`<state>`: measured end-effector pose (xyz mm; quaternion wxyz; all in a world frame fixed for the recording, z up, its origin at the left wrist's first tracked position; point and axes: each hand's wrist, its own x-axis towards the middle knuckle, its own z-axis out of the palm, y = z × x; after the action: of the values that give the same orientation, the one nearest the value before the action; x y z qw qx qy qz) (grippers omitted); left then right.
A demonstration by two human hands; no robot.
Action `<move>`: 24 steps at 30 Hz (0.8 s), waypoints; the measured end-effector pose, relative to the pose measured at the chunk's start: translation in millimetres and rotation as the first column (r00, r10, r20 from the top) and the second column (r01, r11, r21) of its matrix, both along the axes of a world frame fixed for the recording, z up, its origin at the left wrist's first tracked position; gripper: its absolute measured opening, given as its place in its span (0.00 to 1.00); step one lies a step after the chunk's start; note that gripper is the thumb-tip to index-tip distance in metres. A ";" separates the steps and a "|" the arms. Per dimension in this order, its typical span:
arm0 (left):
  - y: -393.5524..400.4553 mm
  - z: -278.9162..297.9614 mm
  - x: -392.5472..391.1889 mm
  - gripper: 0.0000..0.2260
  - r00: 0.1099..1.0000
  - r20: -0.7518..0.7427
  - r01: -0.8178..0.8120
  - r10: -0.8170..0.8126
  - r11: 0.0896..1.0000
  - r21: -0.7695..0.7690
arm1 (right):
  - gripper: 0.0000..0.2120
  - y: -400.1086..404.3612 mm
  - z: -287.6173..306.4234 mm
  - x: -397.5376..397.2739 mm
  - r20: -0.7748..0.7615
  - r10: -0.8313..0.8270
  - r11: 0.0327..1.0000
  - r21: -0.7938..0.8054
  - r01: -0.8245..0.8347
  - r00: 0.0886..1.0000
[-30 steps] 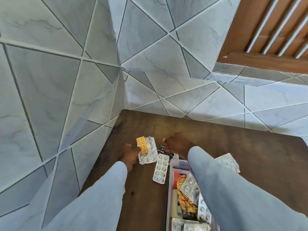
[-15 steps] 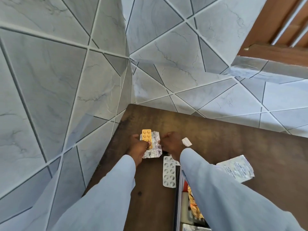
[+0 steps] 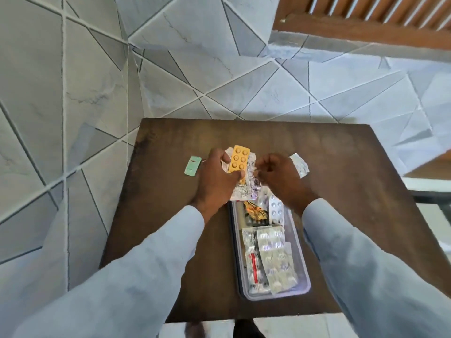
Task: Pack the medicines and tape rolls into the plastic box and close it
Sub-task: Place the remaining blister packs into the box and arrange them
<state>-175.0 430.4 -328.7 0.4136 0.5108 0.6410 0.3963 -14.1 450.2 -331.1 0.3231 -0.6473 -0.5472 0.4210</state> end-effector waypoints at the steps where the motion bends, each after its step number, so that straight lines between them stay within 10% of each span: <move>1: -12.8 -2.3 9.1 0.16 0.999 -0.005 0.046 -0.046 0.999 0.010 | 0.15 -15.1 -1.4 10.7 0.043 -0.022 1.000 0.011 0.022 0.999; 14: -140.0 -26.4 70.8 0.18 0.856 -0.368 0.346 -0.364 0.931 -0.116 | 0.11 -153.5 -22.7 69.8 0.474 0.125 0.992 -0.058 -0.111 0.871; 24: -156.3 -43.9 74.1 0.22 0.578 -0.676 0.402 -0.458 0.880 -0.253 | 0.18 -174.7 -32.5 77.6 0.804 0.348 0.889 -0.119 -0.443 0.482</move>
<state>-100.9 274.1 -372.6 0.2311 0.7486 0.6208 0.0292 63.4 275.5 -363.6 -0.0336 -0.6043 -0.7879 0.1136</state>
